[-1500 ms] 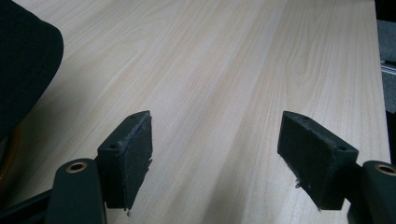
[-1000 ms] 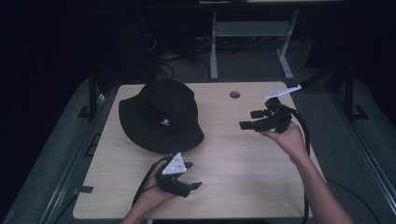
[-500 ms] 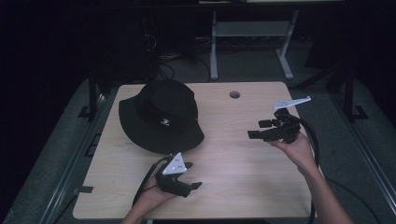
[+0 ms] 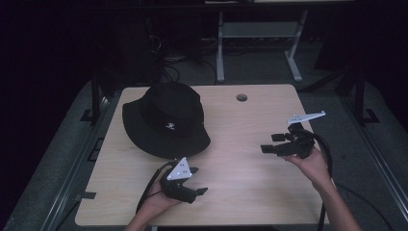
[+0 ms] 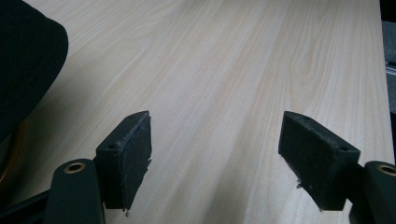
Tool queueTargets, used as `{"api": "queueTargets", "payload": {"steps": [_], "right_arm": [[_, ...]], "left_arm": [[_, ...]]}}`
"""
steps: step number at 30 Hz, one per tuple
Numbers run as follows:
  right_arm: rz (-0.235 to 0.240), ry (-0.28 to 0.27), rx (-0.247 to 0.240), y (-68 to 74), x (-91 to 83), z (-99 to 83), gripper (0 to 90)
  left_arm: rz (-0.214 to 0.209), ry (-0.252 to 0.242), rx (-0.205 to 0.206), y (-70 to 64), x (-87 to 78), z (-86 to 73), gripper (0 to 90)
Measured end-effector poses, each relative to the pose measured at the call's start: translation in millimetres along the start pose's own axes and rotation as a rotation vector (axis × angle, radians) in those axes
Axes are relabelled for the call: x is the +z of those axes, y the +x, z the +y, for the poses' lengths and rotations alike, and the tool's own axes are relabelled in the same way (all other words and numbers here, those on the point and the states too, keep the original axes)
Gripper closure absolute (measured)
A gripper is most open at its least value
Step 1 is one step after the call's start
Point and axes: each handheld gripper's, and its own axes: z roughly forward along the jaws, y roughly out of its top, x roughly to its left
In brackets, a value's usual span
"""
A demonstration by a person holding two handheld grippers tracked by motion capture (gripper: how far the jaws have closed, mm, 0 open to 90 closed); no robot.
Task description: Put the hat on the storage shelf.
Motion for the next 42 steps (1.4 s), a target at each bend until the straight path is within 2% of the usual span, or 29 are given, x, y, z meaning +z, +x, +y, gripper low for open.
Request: {"api": "queueTargets", "payload": {"steps": [21, 29, 39, 42], "right_arm": [[-0.01, -0.01, 0.059, -13.4, -9.5, -47.3, 17.7], [-0.006, -0.025, 0.067, -12.3, -13.8, -62.6, 17.7], [-0.018, -0.03, 0.055, -6.9, -17.2, -84.2, 17.2], [-0.007, -0.041, 0.058, -4.0, -19.0, -91.3, 17.2]], "left_arm": [[-0.002, 0.0, -0.008, 0.7, -1.0, -0.8, 24.7], [-0.002, 0.002, -0.014, 0.8, -1.0, -0.9, 24.1], [-0.002, 0.005, -0.012, 0.6, -0.6, -1.2, 24.1], [-0.006, -0.004, -0.021, 0.3, -0.3, -0.6, 24.0]]}}
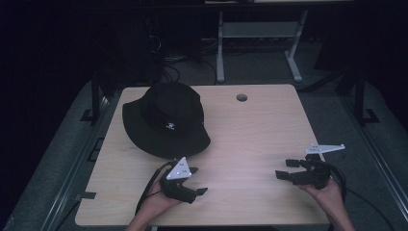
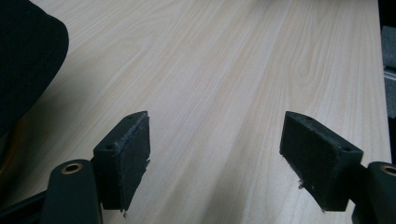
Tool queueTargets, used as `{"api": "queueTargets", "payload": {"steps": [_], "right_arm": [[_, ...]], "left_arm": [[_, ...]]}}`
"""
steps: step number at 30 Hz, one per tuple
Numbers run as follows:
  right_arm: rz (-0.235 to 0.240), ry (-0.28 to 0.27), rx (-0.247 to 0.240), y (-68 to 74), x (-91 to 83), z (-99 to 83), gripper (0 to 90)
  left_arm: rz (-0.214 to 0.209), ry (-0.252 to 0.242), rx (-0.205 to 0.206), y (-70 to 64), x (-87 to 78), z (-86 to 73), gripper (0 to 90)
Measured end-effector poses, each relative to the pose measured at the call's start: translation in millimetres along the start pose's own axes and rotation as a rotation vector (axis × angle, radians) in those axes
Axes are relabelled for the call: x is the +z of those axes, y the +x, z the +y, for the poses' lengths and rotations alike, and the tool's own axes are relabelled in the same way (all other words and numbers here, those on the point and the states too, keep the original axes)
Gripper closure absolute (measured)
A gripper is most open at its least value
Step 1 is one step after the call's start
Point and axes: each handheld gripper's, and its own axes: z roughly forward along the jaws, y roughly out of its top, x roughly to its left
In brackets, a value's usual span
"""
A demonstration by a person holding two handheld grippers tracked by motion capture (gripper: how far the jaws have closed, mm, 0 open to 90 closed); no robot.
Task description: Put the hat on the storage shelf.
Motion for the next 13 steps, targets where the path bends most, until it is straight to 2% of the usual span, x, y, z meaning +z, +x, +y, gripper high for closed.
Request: {"api": "queueTargets", "payload": {"steps": [7, 11, 13], "right_arm": [[-0.007, -0.008, -0.003, 7.8, -1.5, -16.0, 16.9], [-0.018, -0.059, -0.003, 14.0, -1.7, -30.6, 16.6], [-0.015, -0.075, 0.013, 15.7, -1.9, -36.7, 16.5]], "left_arm": [[-0.002, 0.003, 0.001, -0.1, 0.5, 0.1, 24.0], [-0.005, 0.0, -0.001, -1.2, 1.3, 0.7, 24.1], [-0.004, 0.002, 0.004, -0.7, 2.3, 1.1, 24.1]]}}
